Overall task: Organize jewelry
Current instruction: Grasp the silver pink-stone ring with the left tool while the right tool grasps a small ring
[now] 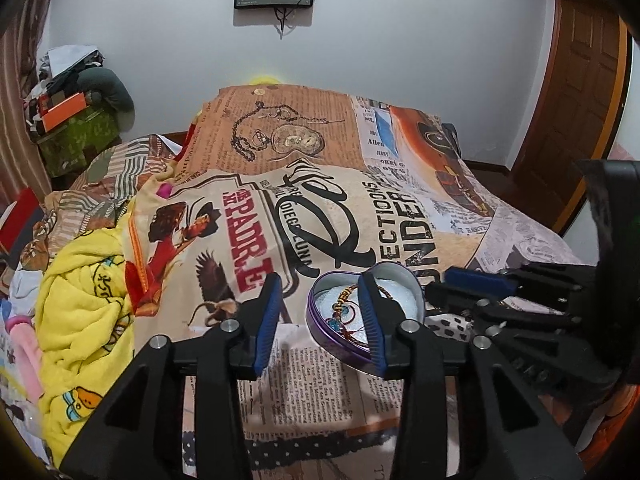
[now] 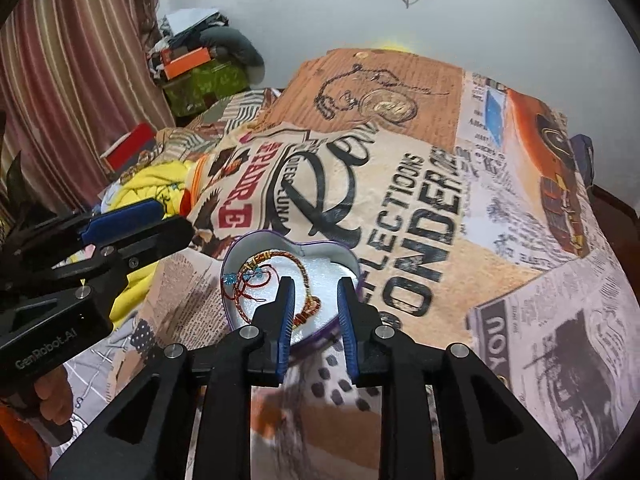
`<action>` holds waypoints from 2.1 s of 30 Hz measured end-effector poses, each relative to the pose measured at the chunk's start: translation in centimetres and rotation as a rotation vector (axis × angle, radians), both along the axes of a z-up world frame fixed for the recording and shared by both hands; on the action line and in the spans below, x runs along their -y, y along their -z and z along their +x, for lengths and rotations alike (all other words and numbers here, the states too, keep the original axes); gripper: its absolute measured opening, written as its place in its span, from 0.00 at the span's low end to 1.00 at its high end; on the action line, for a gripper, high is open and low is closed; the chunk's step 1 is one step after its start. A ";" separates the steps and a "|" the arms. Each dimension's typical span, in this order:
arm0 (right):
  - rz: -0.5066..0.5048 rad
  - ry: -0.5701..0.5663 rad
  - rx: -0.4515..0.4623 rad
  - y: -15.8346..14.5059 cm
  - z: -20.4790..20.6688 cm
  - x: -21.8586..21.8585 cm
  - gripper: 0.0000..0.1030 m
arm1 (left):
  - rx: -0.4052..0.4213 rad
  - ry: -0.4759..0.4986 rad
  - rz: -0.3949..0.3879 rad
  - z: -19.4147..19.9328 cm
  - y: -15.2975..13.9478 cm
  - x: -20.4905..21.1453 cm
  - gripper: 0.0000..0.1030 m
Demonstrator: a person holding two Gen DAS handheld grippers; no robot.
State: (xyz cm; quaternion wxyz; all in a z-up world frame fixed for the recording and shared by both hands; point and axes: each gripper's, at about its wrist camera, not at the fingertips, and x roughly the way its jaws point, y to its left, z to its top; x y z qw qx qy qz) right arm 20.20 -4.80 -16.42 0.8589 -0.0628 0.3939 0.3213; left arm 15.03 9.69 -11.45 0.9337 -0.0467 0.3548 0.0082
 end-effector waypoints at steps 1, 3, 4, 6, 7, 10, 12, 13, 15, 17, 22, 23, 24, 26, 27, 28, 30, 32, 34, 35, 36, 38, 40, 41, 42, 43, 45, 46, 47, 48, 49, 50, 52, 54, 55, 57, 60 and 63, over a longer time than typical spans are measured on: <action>0.006 0.011 0.006 -0.4 -0.1 0.5 0.22 | 0.002 0.001 -0.001 -0.1 -0.2 0.1 0.40; 0.013 0.030 0.018 -1.0 -0.4 1.3 0.29 | 0.005 0.004 -0.002 -0.5 -0.6 0.5 0.42; 0.014 0.047 0.030 -1.5 -0.6 2.0 0.34 | 0.008 0.005 -0.003 -0.6 -0.8 0.7 0.44; 0.017 0.077 0.058 -2.2 -1.0 3.1 0.38 | 0.012 0.008 -0.006 -0.9 -1.2 1.1 0.46; 0.017 0.090 0.072 -2.6 -1.2 3.7 0.39 | 0.013 0.011 -0.007 -1.0 -1.3 1.4 0.47; 0.018 0.116 0.087 -3.3 -1.4 5.2 0.39 | 0.013 0.025 -0.010 -1.2 -1.7 2.5 0.47; 0.021 0.135 0.091 -3.7 -1.6 6.3 0.39 | 0.013 0.037 -0.007 -1.3 -1.8 3.3 0.47; 0.023 0.148 0.094 -3.8 -1.8 7.1 0.40 | 0.011 0.047 -0.007 -1.3 -1.8 3.9 0.47; 0.013 0.164 0.099 -4.0 -2.0 8.3 0.40 | 0.004 0.068 -0.009 -1.3 -1.6 5.0 0.47; -0.003 0.182 0.104 -3.9 -2.2 9.4 0.40 | -0.007 0.089 -0.010 -1.1 -1.3 6.1 0.47; -0.027 0.233 0.087 -3.0 -2.4 12.4 0.40 | -0.044 0.137 -0.016 -0.5 -0.1 8.6 0.47; -0.029 0.241 0.080 -2.8 -2.4 12.9 0.40 | -0.053 0.146 -0.017 -0.3 0.3 9.1 0.47; -0.029 0.250 0.070 -2.5 -2.3 13.5 0.40 | -0.064 0.155 -0.019 -0.2 0.7 9.6 0.47; -0.030 0.264 0.051 -1.9 -2.2 14.4 0.40 | -0.094 0.173 -0.028 0.2 1.6 10.4 0.47; -0.032 0.270 0.043 -1.7 -2.2 14.8 0.40 | -0.106 0.180 -0.032 0.2 2.0 10.7 0.47; -0.033 0.277 0.032 -1.3 -2.0 15.2 0.40 | -0.122 0.188 -0.037 0.4 2.6 11.0 0.47; -0.031 0.283 0.012 -0.6 -1.8 15.8 0.40 | -0.150 0.199 -0.045 0.6 3.6 11.5 0.47; -0.033 0.288 -0.015 0.3 -1.6 16.2 0.40 | -0.178 0.212 -0.054 0.9 4.5 12.0 0.47; -0.037 0.288 -0.034 1.1 -1.4 16.5 0.40 | -0.203 0.226 -0.061 1.3 5.4 12.5 0.47; -0.038 0.287 -0.041 1.4 -1.4 16.6 0.40 | -0.216 0.236 -0.064 1.5 5.9 12.8 0.47; -0.038 0.283 -0.053 1.8 -1.3 16.6 0.40 | -0.222 0.242 -0.068 1.6 6.1 12.9 0.47; -0.036 0.273 -0.077 2.5 -1.1 16.6 0.40 | -0.235 0.254 -0.077 1.8 6.8 13.4 0.47; -0.033 0.262 -0.099 3.2 -0.8 16.5 0.40 | -0.247 0.264 -0.084 2.2 7.3 13.8 0.47; -0.034 0.255 -0.112 3.6 -0.6 16.4 0.40 | -0.251 0.267 -0.087 2.4 7.6 13.9 0.46; -0.035 0.250 -0.122 3.9 -0.4 16.4 0.40 | -0.254 0.271 -0.090 2.5 7.9 14.0 0.42; -0.034 0.244 -0.131 4.3 -0.2 16.3 0.40 | -0.259 0.275 -0.091 2.7 8.1 14.2 0.38; -0.027 0.229 -0.148 4.8 0.1 16.3 0.40 | -0.268 0.274 -0.092 3.1 8.6 14.3 0.32; -0.027 0.220 -0.155 5.0 0.2 16.1 0.40 | -0.272 0.274 -0.097 3.2 8.7 14.3 0.29; -0.028 0.213 -0.158 5.1 0.3 16.0 0.40 | -0.271 0.272 -0.102 3.4 8.8 14.3 0.28; -0.032 0.204 -0.159 5.3 0.4 15.8 0.40 | -0.270 0.271 -0.106 3.5 8.8 14.3 0.26; -0.035 0.193 -0.159 5.4 0.5 15.5 0.40 | -0.270 0.271 -0.110 3.7 8.8 14.3 0.25; -0.038 0.186 -0.159 5.4 0.5 15.3 0.40 | -0.270 0.270 -0.114 3.9 8.8 14.3 0.24; -0.040 0.170 -0.162 5.5 0.7 14.9 0.40 | -0.273 0.270 -0.118 4.1 9.0 14.3 0.21; -0.049 0.158 -0.171 5.9 1.0 14.5 0.40 | -0.274 0.267 -0.112 4.2 9.2 14.3 0.18; -0.055 0.160 -0.168 6.0 1.1 14.3 0.40 | -0.273 0.265 -0.110 4.2 9.2 14.3 0.17; -0.058 0.157 -0.162 6.0 1.3 14.1 0.39 | -0.272 0.261 -0.108 4.3 9.3 14.3 0.10; -0.056 0.155 -0.163 6.2 1.7 13.9 0.32 | -0.270 0.263 -0.115 4.3 9.3 14.2 0.10; -0.054 0.156 -0.163 6.5 2.0 13.8 0.26 | -0.254 0.260 -0.117 4.0 9.0 14.1 0.10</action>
